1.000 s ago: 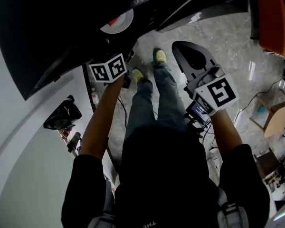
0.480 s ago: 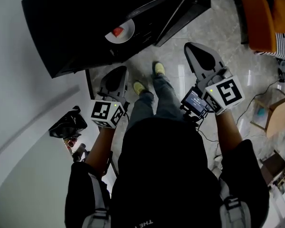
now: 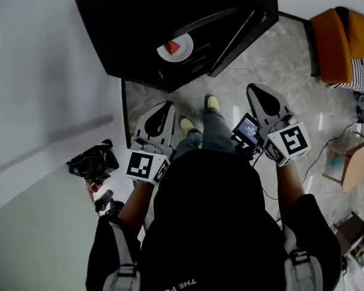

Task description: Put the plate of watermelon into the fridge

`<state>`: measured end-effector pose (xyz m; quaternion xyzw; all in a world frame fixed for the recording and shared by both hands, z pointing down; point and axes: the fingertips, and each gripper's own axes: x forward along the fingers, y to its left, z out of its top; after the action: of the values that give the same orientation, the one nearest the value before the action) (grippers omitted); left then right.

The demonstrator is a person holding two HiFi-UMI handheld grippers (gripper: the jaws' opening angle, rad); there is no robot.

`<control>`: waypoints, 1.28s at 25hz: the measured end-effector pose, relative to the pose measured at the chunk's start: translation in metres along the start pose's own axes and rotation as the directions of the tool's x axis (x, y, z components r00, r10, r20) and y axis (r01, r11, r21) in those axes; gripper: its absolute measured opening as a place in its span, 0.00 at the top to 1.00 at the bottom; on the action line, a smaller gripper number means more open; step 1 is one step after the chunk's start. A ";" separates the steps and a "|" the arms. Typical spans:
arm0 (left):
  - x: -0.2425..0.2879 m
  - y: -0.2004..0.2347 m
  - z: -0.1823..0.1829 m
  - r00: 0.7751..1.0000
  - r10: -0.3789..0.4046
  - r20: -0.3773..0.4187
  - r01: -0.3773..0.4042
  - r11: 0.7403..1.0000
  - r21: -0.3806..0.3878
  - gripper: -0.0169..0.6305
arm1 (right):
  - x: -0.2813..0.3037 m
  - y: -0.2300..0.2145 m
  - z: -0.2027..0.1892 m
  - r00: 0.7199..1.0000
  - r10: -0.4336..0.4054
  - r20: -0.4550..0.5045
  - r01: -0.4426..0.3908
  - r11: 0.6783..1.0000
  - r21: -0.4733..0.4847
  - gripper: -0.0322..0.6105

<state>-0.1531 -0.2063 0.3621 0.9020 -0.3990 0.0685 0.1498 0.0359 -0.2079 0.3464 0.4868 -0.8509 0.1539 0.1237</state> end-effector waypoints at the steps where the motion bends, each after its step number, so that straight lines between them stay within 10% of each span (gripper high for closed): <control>1: -0.008 0.000 0.004 1.000 0.000 0.014 0.000 1.000 -0.004 0.95 | -0.004 0.006 0.001 1.000 -0.004 0.008 0.004 1.000 0.009 0.93; 17: -0.068 -0.005 0.018 0.994 0.092 0.055 -0.089 0.995 -0.043 0.95 | -0.013 0.042 0.034 0.996 0.043 0.084 -0.035 0.995 -0.089 0.93; 32: -0.049 -0.104 0.042 0.992 0.088 0.089 -0.088 0.996 -0.011 0.95 | -0.123 -0.002 0.036 0.988 -0.033 0.148 0.044 0.996 -0.073 0.93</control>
<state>-0.1086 -0.1199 0.2878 0.8852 -0.4449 0.0333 0.1319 0.0967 -0.1255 0.2697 0.5082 -0.8533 0.0829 0.0819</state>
